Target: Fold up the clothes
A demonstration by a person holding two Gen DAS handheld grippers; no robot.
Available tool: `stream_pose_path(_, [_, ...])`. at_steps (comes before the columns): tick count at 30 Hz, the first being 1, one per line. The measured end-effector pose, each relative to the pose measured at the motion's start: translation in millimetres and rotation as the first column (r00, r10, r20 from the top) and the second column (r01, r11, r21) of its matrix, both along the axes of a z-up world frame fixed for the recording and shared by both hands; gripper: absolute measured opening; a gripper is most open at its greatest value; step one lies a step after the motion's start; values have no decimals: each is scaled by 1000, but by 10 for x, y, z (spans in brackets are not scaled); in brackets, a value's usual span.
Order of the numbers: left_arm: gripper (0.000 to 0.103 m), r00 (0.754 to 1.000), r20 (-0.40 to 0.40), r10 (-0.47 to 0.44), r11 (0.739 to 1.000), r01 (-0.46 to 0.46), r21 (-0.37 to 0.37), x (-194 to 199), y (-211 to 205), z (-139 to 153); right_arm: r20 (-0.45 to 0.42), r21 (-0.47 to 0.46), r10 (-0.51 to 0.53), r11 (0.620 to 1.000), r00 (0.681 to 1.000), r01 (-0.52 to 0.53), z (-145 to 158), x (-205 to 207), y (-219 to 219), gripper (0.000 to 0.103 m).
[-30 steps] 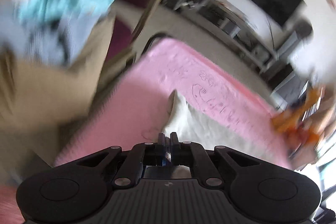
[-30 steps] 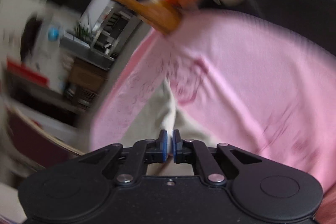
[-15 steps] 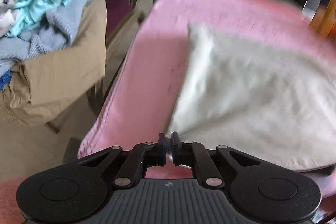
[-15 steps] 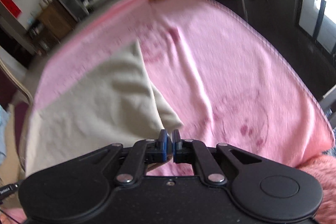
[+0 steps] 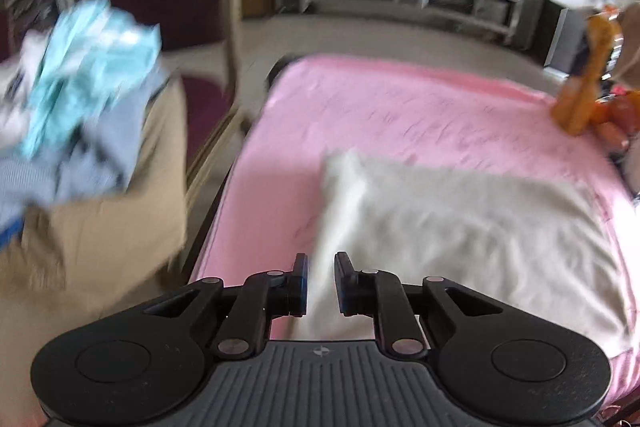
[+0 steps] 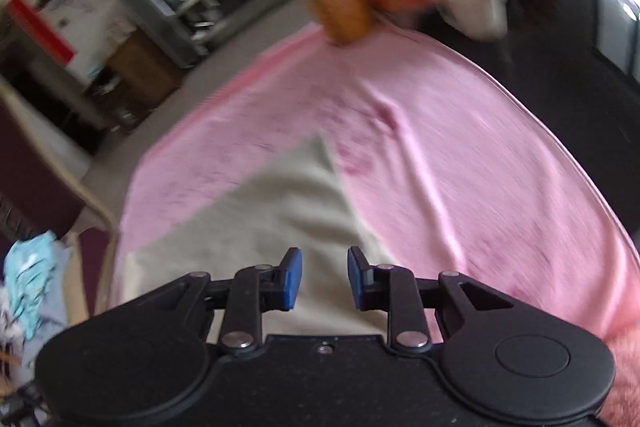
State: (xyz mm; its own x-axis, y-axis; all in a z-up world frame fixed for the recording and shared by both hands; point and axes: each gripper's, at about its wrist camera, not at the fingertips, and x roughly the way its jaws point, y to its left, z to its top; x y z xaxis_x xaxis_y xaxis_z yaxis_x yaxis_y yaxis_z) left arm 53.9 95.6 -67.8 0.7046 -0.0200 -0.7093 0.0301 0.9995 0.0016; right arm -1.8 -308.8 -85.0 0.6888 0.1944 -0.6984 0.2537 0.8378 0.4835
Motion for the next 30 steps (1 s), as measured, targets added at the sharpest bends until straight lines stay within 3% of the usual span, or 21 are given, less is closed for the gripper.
stream_pose_path(6, [17,993,93,-68,998,68,5,336,-185,339,182,-51,103,994,978,-95,550,398,185,25])
stream_pose_path(9, [26,991,82,-103,995,103,8,653,-226,227,248,-110,130,988,960,-106,521,615,200,27])
stream_pose_path(11, [27,995,35,-90,996,91,-18,914,-187,38,249,-124,142,986,958,-114,317,787,149,33])
stream_pose_path(14, [28,998,-60,0,992,-7,-124,1200,38,-282,183,-89,113,991,977,-98,-144,1050,-13,35])
stream_pose_path(16, [28,990,-132,46,966,-78,-247,1330,243,-396,112,2,49,999,992,-49,-380,1174,-178,35])
stream_pose_path(18, [33,976,-205,79,923,-149,-355,1457,435,-506,34,92,-12,996,999,8,-610,1295,-346,35])
stream_pose_path(20, [37,970,-231,73,907,-161,-390,1555,480,-565,-21,154,-57,986,998,59,-774,1396,-481,39])
stream_pose_path(28, [36,943,-331,44,826,-221,-519,1918,660,-810,-71,241,-160,955,985,172,-1014,1445,-669,47])
stream_pose_path(30, [35,944,-328,41,818,-221,-532,1960,657,-831,-77,254,-178,948,981,192,-1072,1438,-717,47])
